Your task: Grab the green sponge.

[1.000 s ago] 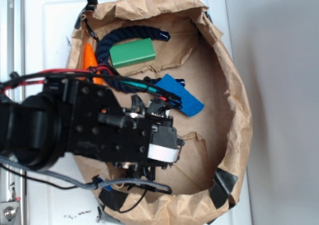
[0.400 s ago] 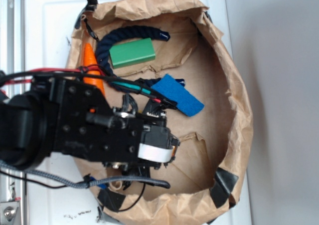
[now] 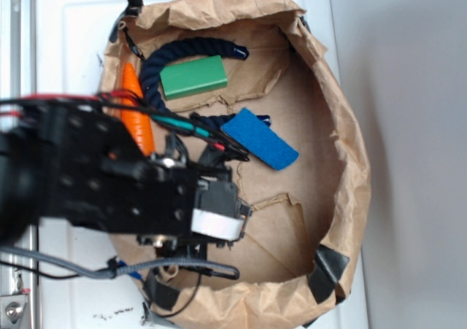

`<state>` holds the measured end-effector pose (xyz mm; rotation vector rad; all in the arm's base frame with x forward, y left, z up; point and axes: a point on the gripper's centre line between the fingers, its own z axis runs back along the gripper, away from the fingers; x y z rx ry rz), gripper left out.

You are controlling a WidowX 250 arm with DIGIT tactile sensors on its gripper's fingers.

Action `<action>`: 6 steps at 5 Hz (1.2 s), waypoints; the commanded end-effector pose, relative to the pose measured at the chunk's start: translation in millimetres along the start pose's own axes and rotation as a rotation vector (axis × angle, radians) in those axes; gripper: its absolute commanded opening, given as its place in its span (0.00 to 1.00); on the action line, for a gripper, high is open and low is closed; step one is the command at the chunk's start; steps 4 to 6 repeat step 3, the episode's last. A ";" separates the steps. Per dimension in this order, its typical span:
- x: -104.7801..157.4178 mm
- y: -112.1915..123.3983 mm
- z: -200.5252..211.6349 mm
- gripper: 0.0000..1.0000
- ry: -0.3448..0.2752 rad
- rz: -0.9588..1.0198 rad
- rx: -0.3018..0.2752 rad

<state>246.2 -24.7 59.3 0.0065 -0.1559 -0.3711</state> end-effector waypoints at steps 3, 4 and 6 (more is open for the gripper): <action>-9.8 29.6 109.4 0.00 -0.064 0.182 0.106; -9.8 29.6 109.4 0.00 -0.064 0.182 0.106; -9.8 29.6 109.4 0.00 -0.064 0.182 0.106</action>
